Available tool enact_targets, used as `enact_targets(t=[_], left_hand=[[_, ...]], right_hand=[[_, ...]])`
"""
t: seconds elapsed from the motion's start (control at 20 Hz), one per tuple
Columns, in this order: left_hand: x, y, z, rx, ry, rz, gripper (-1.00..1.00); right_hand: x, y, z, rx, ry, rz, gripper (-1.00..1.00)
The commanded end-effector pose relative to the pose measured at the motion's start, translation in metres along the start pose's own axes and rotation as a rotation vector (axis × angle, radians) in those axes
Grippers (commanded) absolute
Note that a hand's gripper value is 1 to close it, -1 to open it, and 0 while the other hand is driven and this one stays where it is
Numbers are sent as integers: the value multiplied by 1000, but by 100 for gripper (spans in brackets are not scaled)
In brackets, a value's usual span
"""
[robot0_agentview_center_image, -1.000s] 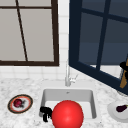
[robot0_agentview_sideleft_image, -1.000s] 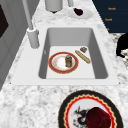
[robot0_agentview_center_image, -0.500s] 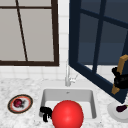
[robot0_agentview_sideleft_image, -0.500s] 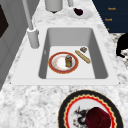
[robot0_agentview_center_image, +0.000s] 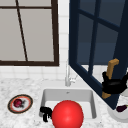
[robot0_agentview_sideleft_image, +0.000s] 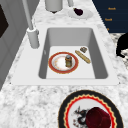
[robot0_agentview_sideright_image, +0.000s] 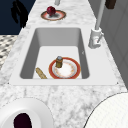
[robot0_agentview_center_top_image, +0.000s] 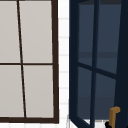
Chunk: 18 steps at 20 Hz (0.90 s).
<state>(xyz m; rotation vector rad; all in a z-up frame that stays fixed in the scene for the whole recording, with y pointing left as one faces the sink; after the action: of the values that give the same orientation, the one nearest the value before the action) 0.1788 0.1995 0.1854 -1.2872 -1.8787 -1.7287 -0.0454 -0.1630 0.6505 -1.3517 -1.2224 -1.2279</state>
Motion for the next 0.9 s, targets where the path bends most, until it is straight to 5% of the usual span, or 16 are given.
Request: enact_targets(t=[0.0,0.85], left_hand=[[0,0,0,0,0,0,0],[0,0,0,0,0,0,0]], right_hand=[[-24,-33,17,-2,-15,-32,100],[-16,-57,138,-312,-22,-74,100]])
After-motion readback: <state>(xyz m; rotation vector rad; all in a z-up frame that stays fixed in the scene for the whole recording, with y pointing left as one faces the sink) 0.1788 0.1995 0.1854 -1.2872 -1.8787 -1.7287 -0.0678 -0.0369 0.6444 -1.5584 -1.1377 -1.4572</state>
